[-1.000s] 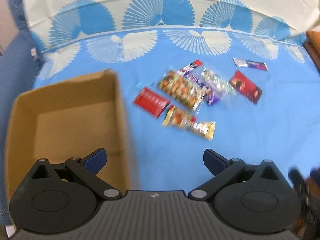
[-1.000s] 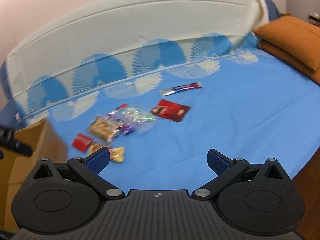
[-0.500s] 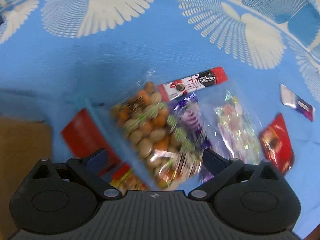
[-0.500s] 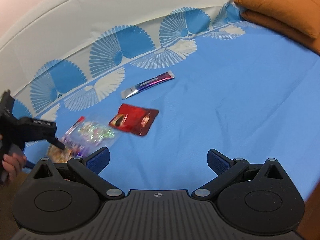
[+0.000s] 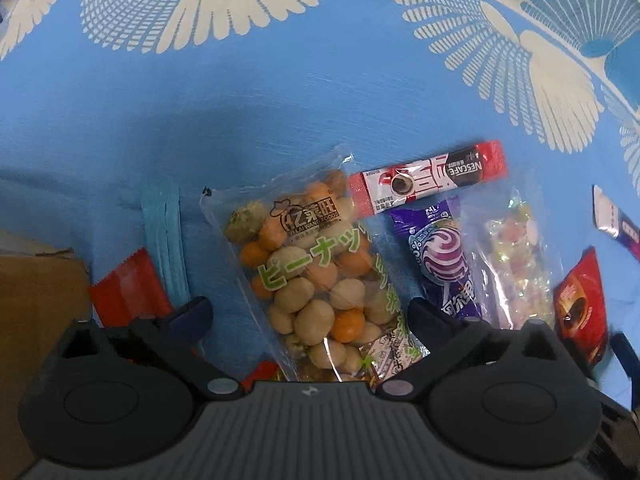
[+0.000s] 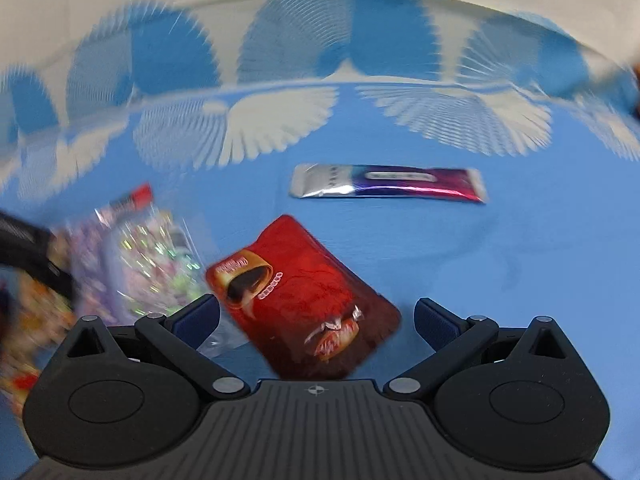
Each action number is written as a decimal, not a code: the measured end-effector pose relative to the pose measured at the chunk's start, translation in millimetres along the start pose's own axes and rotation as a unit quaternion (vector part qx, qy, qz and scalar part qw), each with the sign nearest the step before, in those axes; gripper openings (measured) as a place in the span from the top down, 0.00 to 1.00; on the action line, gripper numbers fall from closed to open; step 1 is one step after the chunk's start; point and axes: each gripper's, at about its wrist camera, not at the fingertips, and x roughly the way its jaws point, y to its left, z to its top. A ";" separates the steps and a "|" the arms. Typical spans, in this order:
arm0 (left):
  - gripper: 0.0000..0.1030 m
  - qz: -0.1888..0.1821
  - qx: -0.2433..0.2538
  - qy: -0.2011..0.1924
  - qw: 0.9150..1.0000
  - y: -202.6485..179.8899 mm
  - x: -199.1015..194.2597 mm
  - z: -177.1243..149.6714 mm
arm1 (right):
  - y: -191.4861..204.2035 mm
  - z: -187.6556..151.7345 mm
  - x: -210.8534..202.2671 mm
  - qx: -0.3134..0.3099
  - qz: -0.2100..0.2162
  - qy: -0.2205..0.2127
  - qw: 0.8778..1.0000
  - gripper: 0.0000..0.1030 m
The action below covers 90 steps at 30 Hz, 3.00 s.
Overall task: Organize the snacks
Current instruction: 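Grasp the peanut bag with the left tool while the right tool grasps the red chocolate pouch, then carry the peanut bag and red pouch over the box with both tools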
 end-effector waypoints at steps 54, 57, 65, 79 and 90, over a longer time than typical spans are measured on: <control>0.73 -0.115 -0.023 -0.185 0.976 300.3 -313.6 -288.6 | 290.8 -114.7 -359.6 -0.008 0.193 -0.112 0.975 0.46; 0.73 -0.125 -0.041 -0.190 0.973 324.5 -314.7 -291.5 | 313.6 -115.0 -369.5 -0.034 0.189 -0.115 0.975 0.46; 0.73 -0.136 -0.052 -0.201 0.969 351.2 -315.0 -288.2 | 351.0 -108.6 -366.4 -0.069 0.177 -0.106 0.976 0.46; 0.73 -0.123 -0.039 -0.187 0.974 349.1 -294.0 -253.9 | 368.8 -97.0 -336.6 -0.078 0.175 -0.082 0.978 0.45; 0.73 -0.104 -0.018 -0.170 0.980 341.3 -265.8 -223.1 | 371.9 -87.8 -304.1 -0.068 0.169 -0.056 0.982 0.45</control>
